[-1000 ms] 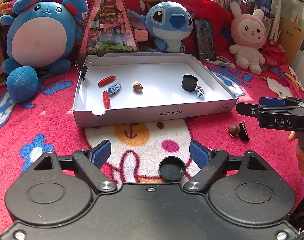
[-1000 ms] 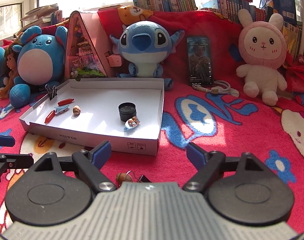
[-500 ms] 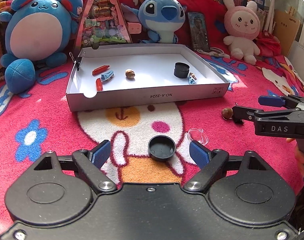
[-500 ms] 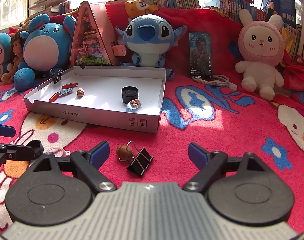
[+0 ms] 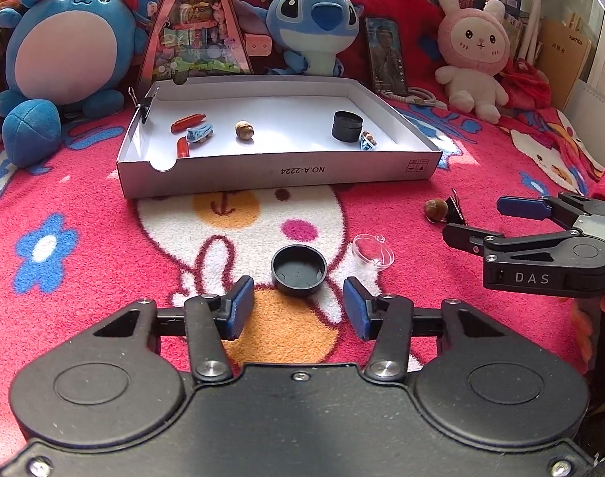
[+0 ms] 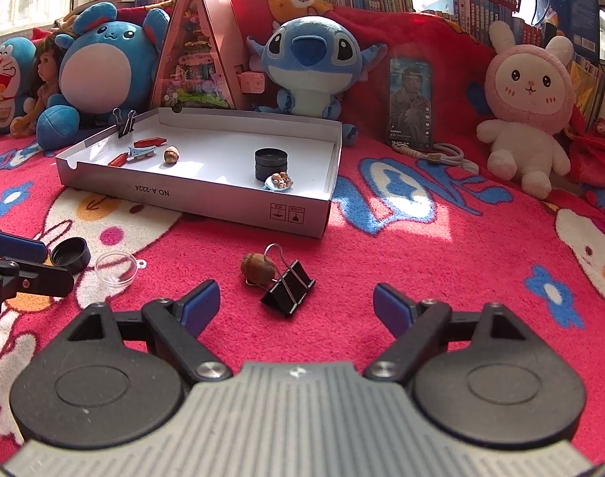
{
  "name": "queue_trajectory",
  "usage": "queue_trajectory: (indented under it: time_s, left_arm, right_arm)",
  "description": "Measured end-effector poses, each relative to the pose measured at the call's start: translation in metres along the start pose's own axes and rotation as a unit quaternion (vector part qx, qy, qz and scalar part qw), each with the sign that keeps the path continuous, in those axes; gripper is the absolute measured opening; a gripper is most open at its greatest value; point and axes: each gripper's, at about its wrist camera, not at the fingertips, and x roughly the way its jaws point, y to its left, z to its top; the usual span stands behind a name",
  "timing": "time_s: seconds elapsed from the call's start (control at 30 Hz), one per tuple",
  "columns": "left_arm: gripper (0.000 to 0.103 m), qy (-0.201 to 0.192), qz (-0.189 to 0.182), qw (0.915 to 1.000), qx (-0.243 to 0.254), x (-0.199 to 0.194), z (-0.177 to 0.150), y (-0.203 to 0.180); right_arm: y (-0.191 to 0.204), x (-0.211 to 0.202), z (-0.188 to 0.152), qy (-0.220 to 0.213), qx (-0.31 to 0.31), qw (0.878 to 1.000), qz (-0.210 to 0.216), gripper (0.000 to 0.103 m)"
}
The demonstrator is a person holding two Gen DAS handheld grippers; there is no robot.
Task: Organize rigid objects
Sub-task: 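Grasp the black cup with the left tool while the right tool grasps the binder clip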
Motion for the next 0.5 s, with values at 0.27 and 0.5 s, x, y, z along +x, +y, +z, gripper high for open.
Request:
queue_trajectory:
  time_s: [0.27, 0.5]
  left_arm:
    - [0.037, -0.007, 0.013, 0.9999, 0.007, 0.003, 0.001, -0.001]
    - [0.033, -0.011, 0.017, 0.9997, 0.013, 0.009, 0.003, -0.006]
  right_arm:
    - [0.001, 0.004, 0.003, 0.011, -0.026, 1.0, -0.013, 0.074]
    - [-0.002, 0.019, 0.011, 0.03, -0.076, 0.997, 0.015, 0.072]
